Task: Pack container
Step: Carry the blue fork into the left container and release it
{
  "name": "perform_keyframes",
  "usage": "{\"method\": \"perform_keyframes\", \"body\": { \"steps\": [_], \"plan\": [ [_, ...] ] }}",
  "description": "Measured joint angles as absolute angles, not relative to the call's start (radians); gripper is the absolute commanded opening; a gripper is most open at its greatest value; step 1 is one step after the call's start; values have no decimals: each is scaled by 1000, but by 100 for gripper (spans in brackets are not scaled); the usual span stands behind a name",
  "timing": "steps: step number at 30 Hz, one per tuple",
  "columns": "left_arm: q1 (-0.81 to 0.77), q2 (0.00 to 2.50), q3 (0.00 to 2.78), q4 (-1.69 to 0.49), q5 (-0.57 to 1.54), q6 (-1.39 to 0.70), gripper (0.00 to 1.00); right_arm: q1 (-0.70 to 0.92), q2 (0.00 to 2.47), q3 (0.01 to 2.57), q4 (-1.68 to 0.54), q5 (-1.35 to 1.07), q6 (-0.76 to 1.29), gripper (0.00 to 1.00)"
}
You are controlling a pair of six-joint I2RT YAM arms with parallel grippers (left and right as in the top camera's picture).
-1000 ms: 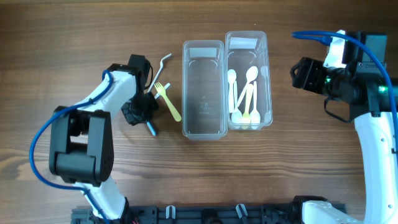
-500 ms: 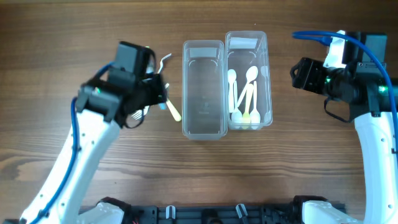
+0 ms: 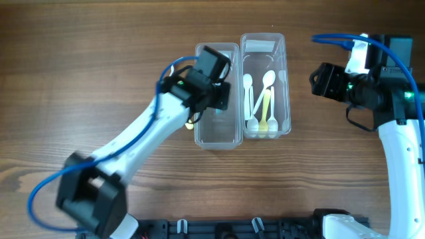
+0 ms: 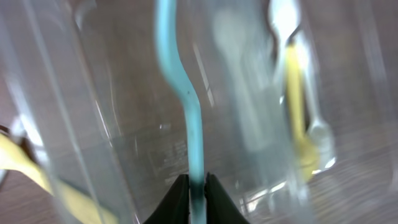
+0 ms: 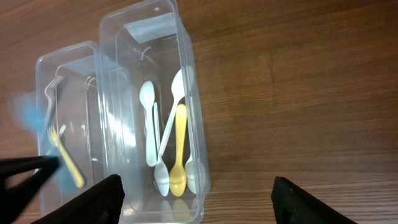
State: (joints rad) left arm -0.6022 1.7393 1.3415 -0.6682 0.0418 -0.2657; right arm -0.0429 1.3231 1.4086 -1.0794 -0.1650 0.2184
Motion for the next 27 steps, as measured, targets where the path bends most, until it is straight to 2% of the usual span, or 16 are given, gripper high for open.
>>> {"method": "perform_keyframes", "body": {
  "steps": [1, 2, 5, 8, 15, 19, 20, 22, 23, 27],
  "plan": [
    [-602, 1764, 1340, -674, 47, -260, 65, -43, 1323, 1409, -1081, -165, 218, 76],
    [-602, 1775, 1339, -681, 51, -258, 77, -43, 1323, 1409, -1082, -165, 218, 76],
    [-602, 1778, 1343, -737, 59, -256, 85, -43, 1323, 1409, -1082, -165, 215, 76],
    [-601, 1760, 1383, -832, 46, -249, 99, -43, 1323, 1409, -1084, -165, 210, 76],
    [-551, 1629, 1464, -963, -90, -245, 99, -43, 1323, 1409, -1087, -165, 200, 76],
    [-444, 1617, 1469, -1031, -150, -210, 99, -43, 1323, 1409, -1089, -165, 196, 76],
    [-422, 1626, 1468, -1033, -153, -196, 96, -43, 1323, 1409, -1089, -165, 196, 76],
    [-364, 1658, 1464, -1032, -138, -168, 79, -43, 1323, 1409, -1089, -165, 196, 76],
    [-345, 1675, 1461, -1032, -124, -170, 74, -43, 1323, 1409, -1089, -165, 196, 76],
    [-284, 1771, 1452, -1012, -53, -243, 73, -43, 1323, 1409, -1089, -165, 196, 75]
  ]
}}
